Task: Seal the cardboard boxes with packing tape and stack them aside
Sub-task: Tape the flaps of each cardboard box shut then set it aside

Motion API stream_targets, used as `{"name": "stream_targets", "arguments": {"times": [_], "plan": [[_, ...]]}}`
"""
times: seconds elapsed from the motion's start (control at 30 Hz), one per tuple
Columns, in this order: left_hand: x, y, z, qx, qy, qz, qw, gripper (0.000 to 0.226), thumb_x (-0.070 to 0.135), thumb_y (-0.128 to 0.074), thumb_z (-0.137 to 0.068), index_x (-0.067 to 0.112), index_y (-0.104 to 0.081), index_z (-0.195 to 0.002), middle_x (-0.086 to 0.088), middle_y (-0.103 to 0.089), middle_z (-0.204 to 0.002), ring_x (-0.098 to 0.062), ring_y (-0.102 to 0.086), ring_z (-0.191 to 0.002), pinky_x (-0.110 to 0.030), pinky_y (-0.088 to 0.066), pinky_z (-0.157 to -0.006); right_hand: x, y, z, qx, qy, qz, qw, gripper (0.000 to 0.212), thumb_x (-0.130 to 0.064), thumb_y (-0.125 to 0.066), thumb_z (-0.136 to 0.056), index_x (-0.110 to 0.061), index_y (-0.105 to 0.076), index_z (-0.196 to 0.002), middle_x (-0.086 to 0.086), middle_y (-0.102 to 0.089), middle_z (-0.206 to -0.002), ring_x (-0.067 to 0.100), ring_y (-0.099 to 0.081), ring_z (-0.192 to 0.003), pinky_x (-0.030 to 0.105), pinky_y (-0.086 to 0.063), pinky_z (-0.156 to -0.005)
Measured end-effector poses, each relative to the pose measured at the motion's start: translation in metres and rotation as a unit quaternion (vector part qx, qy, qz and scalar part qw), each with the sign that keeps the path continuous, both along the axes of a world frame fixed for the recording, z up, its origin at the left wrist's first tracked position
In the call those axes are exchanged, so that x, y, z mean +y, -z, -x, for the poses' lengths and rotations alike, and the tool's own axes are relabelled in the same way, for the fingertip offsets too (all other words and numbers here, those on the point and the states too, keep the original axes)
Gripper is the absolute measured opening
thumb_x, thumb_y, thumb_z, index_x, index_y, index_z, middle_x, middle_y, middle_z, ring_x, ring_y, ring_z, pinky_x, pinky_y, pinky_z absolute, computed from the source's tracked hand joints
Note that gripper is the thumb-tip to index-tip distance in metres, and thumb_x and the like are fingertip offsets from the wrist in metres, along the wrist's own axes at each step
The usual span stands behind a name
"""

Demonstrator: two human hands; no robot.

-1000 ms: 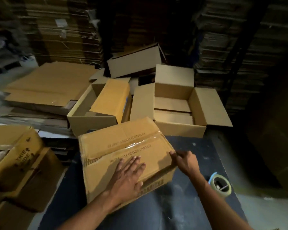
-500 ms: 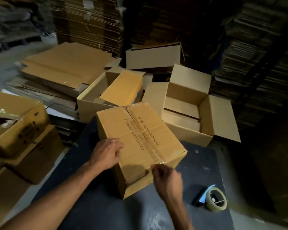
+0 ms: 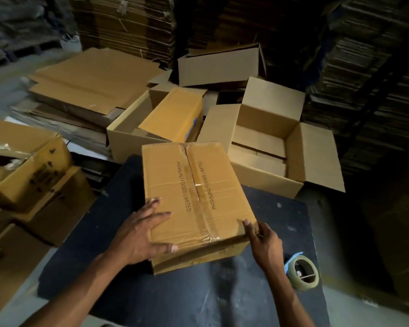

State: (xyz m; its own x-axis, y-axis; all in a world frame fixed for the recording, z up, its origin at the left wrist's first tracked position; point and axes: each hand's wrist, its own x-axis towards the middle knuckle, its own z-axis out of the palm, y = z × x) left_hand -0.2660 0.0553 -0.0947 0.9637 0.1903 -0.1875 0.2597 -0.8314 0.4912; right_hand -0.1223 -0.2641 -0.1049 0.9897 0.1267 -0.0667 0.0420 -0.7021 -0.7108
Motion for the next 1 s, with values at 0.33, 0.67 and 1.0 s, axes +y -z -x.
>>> {"name": "stream_targets", "arguments": {"times": [0.33, 0.67, 1.0], "plan": [[-0.106, 0.015, -0.017, -0.152, 0.115, -0.184, 0.964, 0.086, 0.08, -0.018, -0.096, 0.026, -0.036, -0.16, -0.007, -0.014, -0.172, -0.023, -0.012, -0.159, -0.05, -0.01, -0.127, -0.117, 0.043, -0.007, 0.022, -0.002, 0.126, 0.992, 0.033, -0.038, -0.058, -0.091, -0.026, -0.071, -0.119, 0.007, -0.078, -0.093, 0.027, -0.075, -0.089, 0.038, -0.055, -0.077], [-0.158, 0.044, -0.055, -0.176, 0.169, -0.266, 0.932, 0.071, 0.06, -0.033, -0.104, 0.025, -0.024, -0.164, -0.006, -0.015, -0.173, -0.023, -0.015, -0.159, -0.059, -0.019, -0.125, -0.166, 0.078, -0.091, 0.076, -0.221, 0.419, 0.877, 0.068, -0.007, -0.049, -0.087, -0.049, -0.057, -0.14, -0.003, -0.059, -0.144, 0.025, -0.054, -0.134, 0.04, -0.049, -0.1], [-0.159, 0.032, -0.051, -0.257, 0.167, -0.164, 0.938, 0.053, 0.047, -0.052, -0.101, 0.017, -0.06, -0.144, -0.011, -0.049, -0.157, -0.029, -0.039, -0.15, -0.062, -0.022, -0.123, -0.191, 0.079, -0.033, 0.114, -0.134, 0.396, 0.901, 0.029, -0.042, -0.068, -0.084, -0.02, -0.065, -0.102, 0.011, -0.07, -0.102, 0.035, -0.068, -0.092, 0.034, -0.05, -0.066]]}}
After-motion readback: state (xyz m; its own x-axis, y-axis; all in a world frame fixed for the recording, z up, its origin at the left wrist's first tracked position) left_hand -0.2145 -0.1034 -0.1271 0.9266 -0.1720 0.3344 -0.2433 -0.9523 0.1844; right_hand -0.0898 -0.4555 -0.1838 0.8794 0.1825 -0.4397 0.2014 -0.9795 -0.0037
